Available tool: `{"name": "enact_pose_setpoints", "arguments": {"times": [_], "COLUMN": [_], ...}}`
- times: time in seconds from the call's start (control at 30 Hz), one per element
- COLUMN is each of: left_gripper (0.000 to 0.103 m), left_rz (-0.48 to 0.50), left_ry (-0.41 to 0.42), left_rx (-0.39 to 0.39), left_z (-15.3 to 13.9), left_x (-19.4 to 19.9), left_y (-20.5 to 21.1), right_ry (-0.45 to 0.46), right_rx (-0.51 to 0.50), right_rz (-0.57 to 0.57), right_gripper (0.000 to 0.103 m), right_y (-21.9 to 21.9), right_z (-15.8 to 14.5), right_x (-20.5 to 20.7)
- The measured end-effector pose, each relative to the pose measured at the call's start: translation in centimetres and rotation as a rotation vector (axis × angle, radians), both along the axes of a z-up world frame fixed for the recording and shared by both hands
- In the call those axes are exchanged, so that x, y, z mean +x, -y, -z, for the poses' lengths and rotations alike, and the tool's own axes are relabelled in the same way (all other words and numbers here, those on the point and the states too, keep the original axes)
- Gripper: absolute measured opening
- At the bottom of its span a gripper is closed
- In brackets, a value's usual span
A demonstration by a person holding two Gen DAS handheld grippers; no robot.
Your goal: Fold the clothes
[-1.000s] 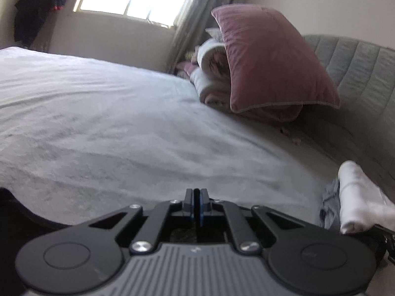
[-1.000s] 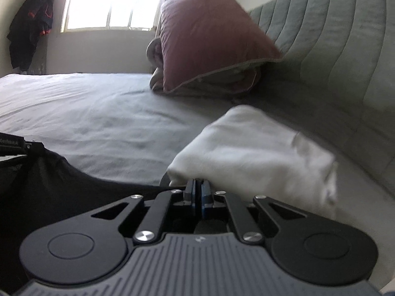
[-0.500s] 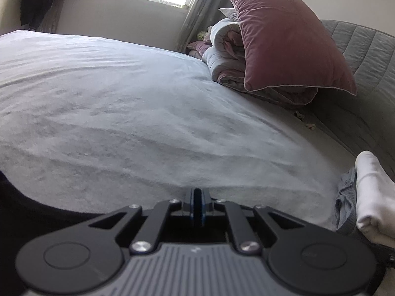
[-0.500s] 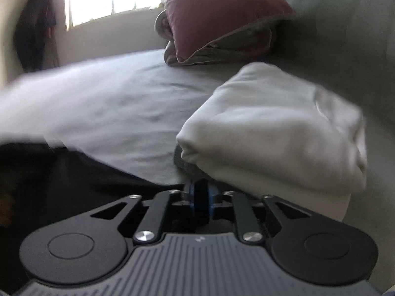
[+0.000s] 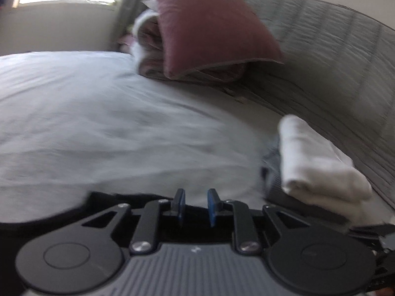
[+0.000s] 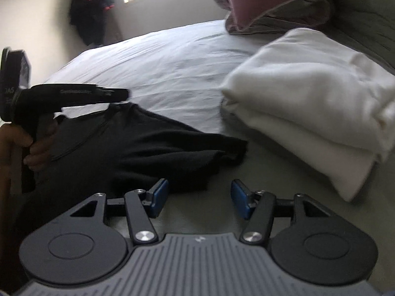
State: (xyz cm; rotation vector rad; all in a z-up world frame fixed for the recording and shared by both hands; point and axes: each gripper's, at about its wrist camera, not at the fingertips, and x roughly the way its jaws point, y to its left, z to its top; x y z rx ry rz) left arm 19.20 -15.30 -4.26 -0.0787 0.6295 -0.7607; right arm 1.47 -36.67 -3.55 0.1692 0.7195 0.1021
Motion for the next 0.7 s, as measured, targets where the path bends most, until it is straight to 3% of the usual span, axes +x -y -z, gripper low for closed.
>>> {"name": "enact_pose_setpoints", "arguments": {"times": [0.13,0.27,0.47,0.6,0.7], "left_gripper": [0.024,0.029,0.031,0.041,0.042], "left_rz": [0.075,0.192,0.364,0.434,0.481], "left_ry": [0.027,0.069,0.183,0.158,0.128], "left_rx": [0.062,0.136,0.277,0.312,0.318], "left_z": [1.1,1.5,1.0,0.5,0.7], "left_x": [-1.1,-1.8,-2.4,-1.8,-1.9], "left_y": [2.9,5.4,8.5,9.9,10.6], "right_ry": [0.024,0.024,0.047,0.097,0.112], "right_rx": [0.018,0.118,0.103,0.127,0.124], "right_rz": [-0.013,-0.017,-0.112,-0.142,-0.137], "right_gripper": [0.042,0.006,0.006,0.006,0.006], "right_y": [0.9,2.8,2.0,2.2,2.4], "right_z": [0.4,0.5,-0.1,-0.8,-1.1], "right_x": [-0.2,-0.6,-1.7,-2.7,-3.3]}}
